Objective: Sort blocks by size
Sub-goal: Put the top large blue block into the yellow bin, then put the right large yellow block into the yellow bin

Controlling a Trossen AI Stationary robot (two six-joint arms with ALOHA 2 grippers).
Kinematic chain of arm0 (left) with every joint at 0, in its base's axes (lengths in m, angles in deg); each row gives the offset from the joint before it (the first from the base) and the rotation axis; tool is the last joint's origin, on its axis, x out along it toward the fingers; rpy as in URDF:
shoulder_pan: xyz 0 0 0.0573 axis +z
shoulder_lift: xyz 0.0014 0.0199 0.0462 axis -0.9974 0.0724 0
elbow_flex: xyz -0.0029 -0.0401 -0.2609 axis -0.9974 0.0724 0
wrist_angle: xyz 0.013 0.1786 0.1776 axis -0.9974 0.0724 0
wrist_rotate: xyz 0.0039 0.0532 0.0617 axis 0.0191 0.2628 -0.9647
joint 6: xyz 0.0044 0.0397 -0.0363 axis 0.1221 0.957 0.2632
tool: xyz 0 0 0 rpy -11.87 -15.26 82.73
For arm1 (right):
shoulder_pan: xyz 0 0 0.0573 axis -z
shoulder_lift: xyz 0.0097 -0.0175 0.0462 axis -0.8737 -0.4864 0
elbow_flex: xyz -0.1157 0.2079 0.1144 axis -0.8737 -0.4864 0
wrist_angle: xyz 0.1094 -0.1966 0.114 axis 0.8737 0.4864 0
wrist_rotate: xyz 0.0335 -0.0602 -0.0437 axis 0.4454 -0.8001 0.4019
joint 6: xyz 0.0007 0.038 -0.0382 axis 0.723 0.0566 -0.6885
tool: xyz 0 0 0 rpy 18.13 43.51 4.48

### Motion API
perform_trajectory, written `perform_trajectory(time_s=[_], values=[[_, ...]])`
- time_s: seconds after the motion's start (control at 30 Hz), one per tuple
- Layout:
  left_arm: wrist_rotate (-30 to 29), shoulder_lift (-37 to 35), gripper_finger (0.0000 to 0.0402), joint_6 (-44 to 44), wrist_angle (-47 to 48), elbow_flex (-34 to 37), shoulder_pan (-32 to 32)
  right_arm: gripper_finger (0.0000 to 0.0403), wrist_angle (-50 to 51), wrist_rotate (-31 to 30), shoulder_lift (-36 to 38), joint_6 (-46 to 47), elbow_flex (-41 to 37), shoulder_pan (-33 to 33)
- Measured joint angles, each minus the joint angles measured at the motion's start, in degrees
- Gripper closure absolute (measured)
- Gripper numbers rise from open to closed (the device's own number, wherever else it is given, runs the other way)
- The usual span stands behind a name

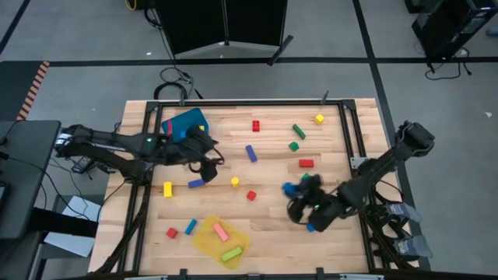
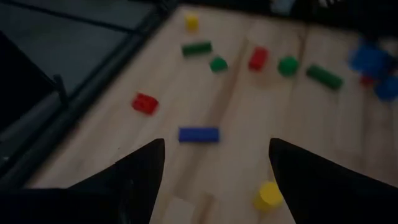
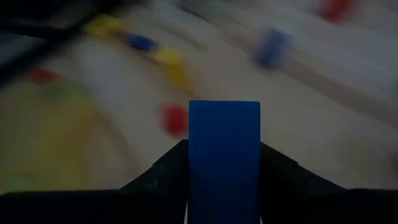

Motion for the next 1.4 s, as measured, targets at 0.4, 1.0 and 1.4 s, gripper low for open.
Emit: perform_trajectory(time_s=[0.4,1.0,1.4], values=[[-2.8,-7.4,0.0106,-9.1,11.1,0.0,0.8,0.0252,-52.7,27.2,-21.3,-38.8,7.8,9.6],[-2.2,-6.1,0.0106,-14.1,15.7,0.0,0.6,0.012,-38.9,42.7,-35.1,-47.7,26.1,10.1],[-0.3,-4.8,0.0106,-14.0,13.2,1.8,-2.6,0.0116,-46.9,23.4,-11.1,-54.3,2.3,10.4]])
